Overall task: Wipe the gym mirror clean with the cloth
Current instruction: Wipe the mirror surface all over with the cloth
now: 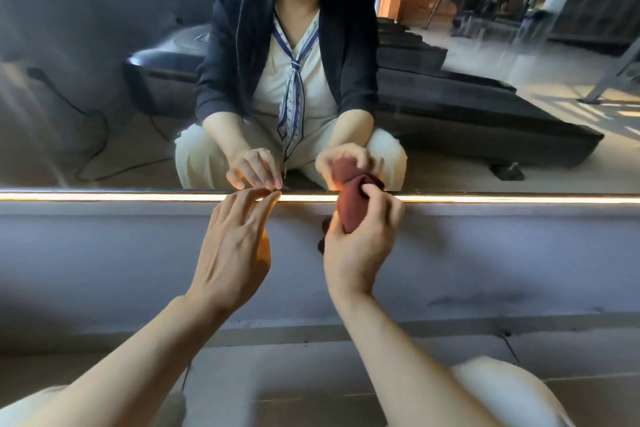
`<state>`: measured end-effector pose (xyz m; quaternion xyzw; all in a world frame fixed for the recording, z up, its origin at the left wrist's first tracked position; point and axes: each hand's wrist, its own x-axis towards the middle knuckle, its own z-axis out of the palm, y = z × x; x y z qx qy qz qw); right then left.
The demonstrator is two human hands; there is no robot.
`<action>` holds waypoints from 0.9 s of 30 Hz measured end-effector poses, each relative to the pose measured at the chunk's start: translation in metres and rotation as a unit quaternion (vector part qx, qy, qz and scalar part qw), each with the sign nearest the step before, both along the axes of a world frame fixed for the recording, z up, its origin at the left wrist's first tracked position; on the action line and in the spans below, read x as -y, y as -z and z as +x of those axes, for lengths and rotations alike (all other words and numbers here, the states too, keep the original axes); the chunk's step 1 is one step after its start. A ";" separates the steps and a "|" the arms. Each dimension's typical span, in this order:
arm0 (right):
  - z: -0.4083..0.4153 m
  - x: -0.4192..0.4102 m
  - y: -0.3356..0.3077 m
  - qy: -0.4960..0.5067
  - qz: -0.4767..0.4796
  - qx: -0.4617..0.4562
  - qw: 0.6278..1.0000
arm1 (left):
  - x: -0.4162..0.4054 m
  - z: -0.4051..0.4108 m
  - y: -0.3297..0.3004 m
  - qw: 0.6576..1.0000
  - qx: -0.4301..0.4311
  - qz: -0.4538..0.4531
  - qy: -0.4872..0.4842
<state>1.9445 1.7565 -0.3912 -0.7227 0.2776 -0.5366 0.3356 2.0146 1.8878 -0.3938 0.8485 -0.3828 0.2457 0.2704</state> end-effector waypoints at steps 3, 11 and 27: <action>0.001 -0.013 0.001 -0.092 -0.022 -0.011 0.995 | -0.010 0.003 0.001 1.000 -0.008 0.002 -0.001; -0.001 0.009 -0.013 0.139 0.181 0.056 0.972 | -0.019 0.014 0.001 0.999 -0.006 -0.019 0.034; 0.032 -0.055 -0.007 0.143 0.038 0.060 0.987 | -0.069 0.047 0.004 0.997 0.012 -0.034 0.075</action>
